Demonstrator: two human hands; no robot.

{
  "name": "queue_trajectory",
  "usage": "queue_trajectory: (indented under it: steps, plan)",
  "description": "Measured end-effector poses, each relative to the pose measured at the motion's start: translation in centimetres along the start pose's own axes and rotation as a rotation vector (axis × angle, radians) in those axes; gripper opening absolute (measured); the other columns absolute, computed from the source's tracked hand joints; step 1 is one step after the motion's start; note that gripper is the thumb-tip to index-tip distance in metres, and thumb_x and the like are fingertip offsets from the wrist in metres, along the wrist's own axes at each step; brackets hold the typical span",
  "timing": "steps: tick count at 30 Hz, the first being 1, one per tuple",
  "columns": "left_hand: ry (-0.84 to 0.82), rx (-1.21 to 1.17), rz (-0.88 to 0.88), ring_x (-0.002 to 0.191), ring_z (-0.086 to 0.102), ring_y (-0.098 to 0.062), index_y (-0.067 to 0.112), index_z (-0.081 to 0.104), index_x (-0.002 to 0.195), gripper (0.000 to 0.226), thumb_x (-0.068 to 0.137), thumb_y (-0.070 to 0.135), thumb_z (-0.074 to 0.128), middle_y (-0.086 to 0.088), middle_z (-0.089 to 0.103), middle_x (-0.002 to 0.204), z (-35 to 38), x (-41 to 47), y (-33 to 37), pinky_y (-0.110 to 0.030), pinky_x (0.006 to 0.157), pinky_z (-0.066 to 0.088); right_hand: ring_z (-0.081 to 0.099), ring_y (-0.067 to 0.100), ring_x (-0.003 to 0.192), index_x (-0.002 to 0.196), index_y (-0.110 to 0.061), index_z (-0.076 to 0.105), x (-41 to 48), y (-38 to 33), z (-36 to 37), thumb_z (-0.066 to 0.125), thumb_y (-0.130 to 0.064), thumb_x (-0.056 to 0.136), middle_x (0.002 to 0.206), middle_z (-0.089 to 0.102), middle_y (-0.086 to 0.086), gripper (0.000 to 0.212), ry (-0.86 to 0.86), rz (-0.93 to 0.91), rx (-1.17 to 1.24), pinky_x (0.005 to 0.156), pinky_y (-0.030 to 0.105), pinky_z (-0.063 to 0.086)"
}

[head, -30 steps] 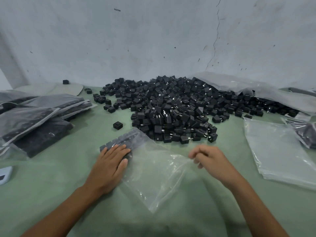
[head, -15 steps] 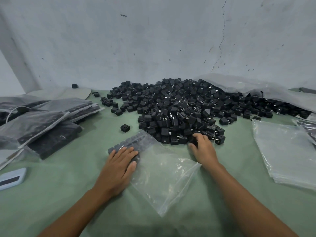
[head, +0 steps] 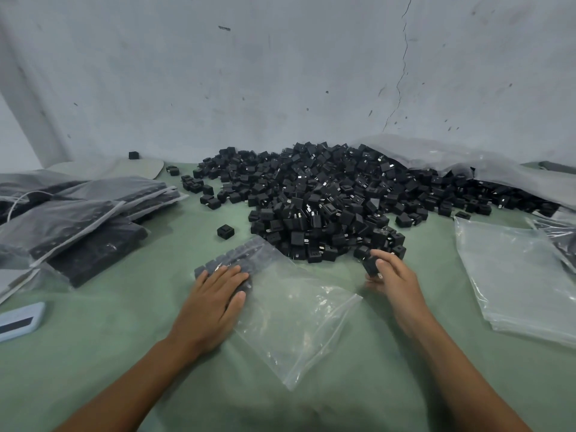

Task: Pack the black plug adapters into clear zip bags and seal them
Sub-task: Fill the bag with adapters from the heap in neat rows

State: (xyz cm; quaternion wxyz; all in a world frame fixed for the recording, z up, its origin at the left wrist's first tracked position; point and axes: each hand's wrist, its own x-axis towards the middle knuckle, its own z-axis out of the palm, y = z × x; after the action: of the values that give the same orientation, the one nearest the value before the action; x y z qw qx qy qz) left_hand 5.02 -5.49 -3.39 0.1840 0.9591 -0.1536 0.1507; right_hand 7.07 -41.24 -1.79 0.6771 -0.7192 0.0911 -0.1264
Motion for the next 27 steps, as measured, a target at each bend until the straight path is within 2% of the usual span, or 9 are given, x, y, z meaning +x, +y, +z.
queue_trajectory:
  steps: [4,6,10,12,15,20,22,25,27]
  plan:
    - [-0.006,0.000,0.006,0.148,0.021,-0.007,0.031,0.047,0.145,0.064,0.096,0.056,0.015,0.011,0.038,0.155,0.0,0.0,0.2,-0.033,0.123,0.004,0.071,0.020,0.089,0.107,-0.025,0.078,-5.8,-0.1,-2.8,0.053,-0.012,0.100,0.112,0.070,0.009,0.028,-0.092,0.081,0.133,0.073,0.026,0.059]
    - [-0.003,-0.002,0.002,0.148,0.021,-0.008,0.030,0.047,0.145,0.064,0.095,0.056,0.015,0.011,0.038,0.155,0.0,0.0,0.3,-0.032,0.123,0.003,0.070,0.021,0.097,0.111,-0.021,0.077,-8.7,-0.3,-3.5,0.060,-0.013,0.094,0.118,0.071,0.006,0.025,-0.220,0.143,0.183,0.077,0.025,0.058]
    - [-0.002,0.008,0.003,0.148,0.023,-0.010,0.029,0.047,0.145,0.065,0.095,0.055,0.016,0.010,0.039,0.155,0.0,0.0,0.2,-0.032,0.123,0.004,0.065,0.025,0.117,0.117,-0.016,0.074,-11.6,-1.1,-1.9,0.062,-0.006,0.081,0.125,0.068,0.012,0.039,-0.473,0.237,0.321,0.087,0.029,0.057]
    - [0.000,0.007,0.002,0.148,0.023,-0.010,0.029,0.048,0.145,0.064,0.095,0.054,0.016,0.009,0.040,0.155,0.1,-0.1,0.2,-0.032,0.122,0.004,0.065,0.030,0.116,0.116,-0.012,0.074,-12.0,-1.4,0.3,0.061,-0.001,0.081,0.123,0.069,0.015,0.039,-0.536,0.315,0.411,0.086,0.030,0.057]
    - [-0.009,0.010,-0.002,0.148,0.021,-0.008,0.031,0.046,0.146,0.063,0.095,0.054,0.016,0.011,0.038,0.156,0.2,-0.1,0.1,-0.032,0.123,0.003,0.068,0.031,0.110,0.116,-0.002,0.072,-12.0,-1.4,4.3,0.057,0.004,0.090,0.118,0.070,0.020,0.030,-0.554,0.416,0.515,0.083,0.030,0.059]
    - [-0.010,0.005,0.003,0.148,0.019,-0.006,0.032,0.044,0.146,0.061,0.096,0.054,0.017,0.011,0.036,0.157,0.2,-0.1,0.1,-0.029,0.122,-0.001,0.069,0.031,0.104,0.113,0.009,0.064,-9.2,-1.5,10.5,0.052,0.009,0.094,0.112,0.070,0.023,0.022,-0.424,0.532,0.744,0.079,0.032,0.061]
    - [-0.007,0.003,0.003,0.148,0.018,-0.005,0.033,0.044,0.146,0.060,0.096,0.053,0.019,0.011,0.036,0.157,0.2,-0.2,0.1,-0.028,0.122,-0.003,0.071,0.023,0.099,0.112,0.005,0.065,-7.7,-1.7,12.6,0.055,0.007,0.095,0.108,0.071,0.018,0.020,-0.405,0.498,0.678,0.079,0.029,0.060]
    - [-0.003,0.008,0.000,0.148,0.018,-0.005,0.032,0.045,0.146,0.055,0.098,0.048,0.024,0.012,0.036,0.157,0.1,-0.1,0.1,-0.026,0.121,-0.005,0.069,-0.003,0.083,0.115,-0.013,0.067,-5.7,-1.2,15.2,0.059,-0.006,0.097,0.101,0.073,-0.006,0.021,-0.422,0.266,0.226,0.069,0.013,0.054]
    - [0.003,0.003,0.003,0.148,0.020,-0.006,0.030,0.047,0.145,0.053,0.098,0.046,0.027,0.011,0.037,0.156,0.1,-0.1,0.1,-0.027,0.121,-0.003,0.068,-0.002,0.093,0.108,-0.026,0.072,-5.0,-1.1,16.2,0.060,-0.009,0.096,0.101,0.072,-0.013,0.024,-0.428,0.150,0.091,0.084,0.021,0.055]
